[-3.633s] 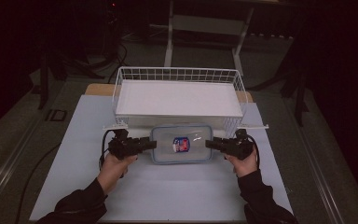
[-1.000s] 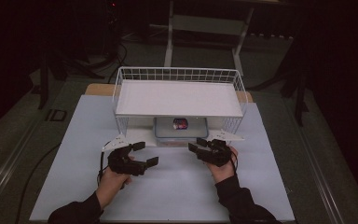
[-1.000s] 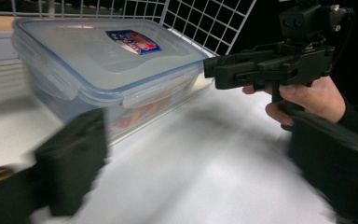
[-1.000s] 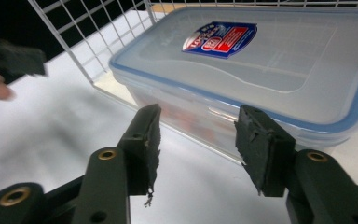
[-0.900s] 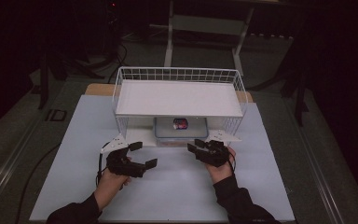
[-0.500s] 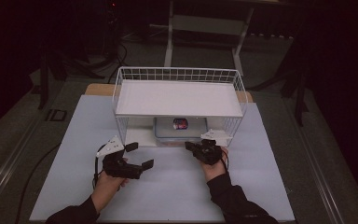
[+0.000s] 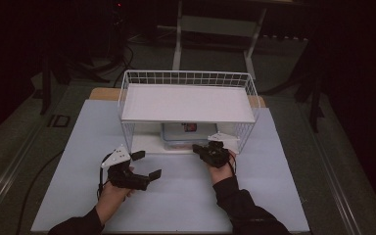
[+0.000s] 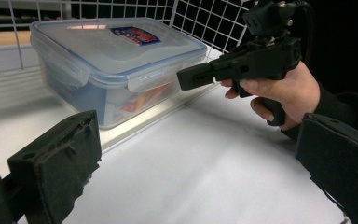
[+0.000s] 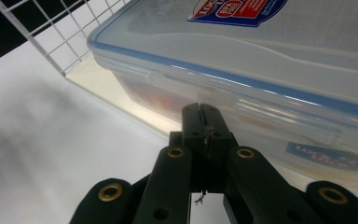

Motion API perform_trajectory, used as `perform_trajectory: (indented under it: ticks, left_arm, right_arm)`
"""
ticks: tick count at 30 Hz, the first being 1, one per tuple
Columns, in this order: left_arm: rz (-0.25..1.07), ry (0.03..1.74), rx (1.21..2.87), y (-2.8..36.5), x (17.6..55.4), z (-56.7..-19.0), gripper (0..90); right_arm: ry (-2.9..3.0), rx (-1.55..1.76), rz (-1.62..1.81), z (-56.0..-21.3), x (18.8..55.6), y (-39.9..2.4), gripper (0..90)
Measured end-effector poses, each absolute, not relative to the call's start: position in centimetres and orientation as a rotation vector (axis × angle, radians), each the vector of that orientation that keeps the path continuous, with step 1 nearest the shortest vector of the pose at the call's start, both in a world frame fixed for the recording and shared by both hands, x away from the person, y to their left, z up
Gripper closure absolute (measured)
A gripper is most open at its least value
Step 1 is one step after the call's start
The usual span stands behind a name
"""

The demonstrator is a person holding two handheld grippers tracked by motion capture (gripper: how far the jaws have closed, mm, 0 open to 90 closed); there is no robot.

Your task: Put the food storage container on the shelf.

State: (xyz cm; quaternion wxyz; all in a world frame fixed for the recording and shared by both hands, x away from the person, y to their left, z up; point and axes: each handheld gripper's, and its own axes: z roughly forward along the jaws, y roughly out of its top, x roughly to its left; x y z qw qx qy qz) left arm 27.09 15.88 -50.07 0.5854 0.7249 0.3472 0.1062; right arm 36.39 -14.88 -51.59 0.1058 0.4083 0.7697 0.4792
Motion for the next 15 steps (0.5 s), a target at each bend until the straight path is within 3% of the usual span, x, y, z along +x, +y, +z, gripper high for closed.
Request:
perform_trajectory:
  ticks: [15]
  left_arm:
    - [0.261, 0.812, 1.674, 16.1, 27.1, -50.0, 0.3]
  right_arm:
    - [2.246, 1.170, 1.435, -51.2, 37.6, -13.0, 90.0]
